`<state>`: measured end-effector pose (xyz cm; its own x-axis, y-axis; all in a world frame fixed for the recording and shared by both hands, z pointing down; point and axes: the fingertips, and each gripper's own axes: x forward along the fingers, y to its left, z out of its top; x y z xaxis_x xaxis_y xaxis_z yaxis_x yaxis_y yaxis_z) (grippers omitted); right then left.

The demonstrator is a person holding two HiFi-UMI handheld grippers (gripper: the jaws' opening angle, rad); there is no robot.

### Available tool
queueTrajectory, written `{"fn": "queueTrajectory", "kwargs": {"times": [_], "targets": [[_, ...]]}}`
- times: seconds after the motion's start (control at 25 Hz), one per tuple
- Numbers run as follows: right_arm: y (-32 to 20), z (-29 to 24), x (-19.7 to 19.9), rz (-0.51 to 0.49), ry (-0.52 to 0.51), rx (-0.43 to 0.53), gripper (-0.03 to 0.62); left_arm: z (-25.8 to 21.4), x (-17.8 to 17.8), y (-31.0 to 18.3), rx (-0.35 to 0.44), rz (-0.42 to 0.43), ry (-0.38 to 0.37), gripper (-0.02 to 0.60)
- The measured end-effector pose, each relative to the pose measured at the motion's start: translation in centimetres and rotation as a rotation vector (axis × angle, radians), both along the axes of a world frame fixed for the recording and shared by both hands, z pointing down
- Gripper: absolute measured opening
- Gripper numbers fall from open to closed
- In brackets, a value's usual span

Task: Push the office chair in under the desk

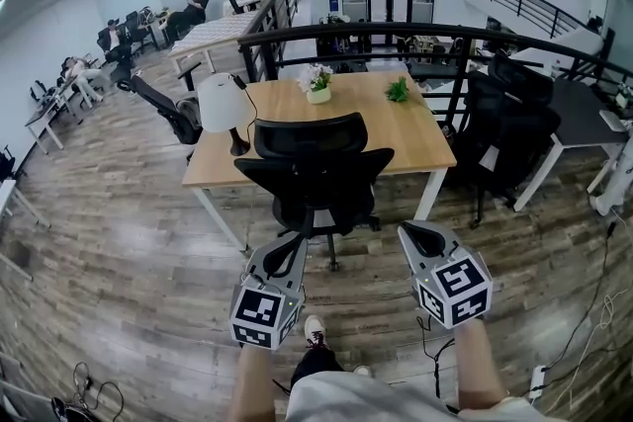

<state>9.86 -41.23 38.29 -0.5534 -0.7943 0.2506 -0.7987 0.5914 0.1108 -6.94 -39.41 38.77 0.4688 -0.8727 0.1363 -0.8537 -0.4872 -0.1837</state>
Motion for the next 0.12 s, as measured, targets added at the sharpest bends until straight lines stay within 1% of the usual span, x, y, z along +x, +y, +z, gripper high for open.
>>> {"fn": "queueTrajectory", "kwargs": {"times": [0.12], "targets": [[-0.26, 0.05, 0.01, 0.003, 0.001, -0.001, 0.018, 0.22, -0.05, -0.17, -0.004, 0.002, -0.002, 0.012]]}}
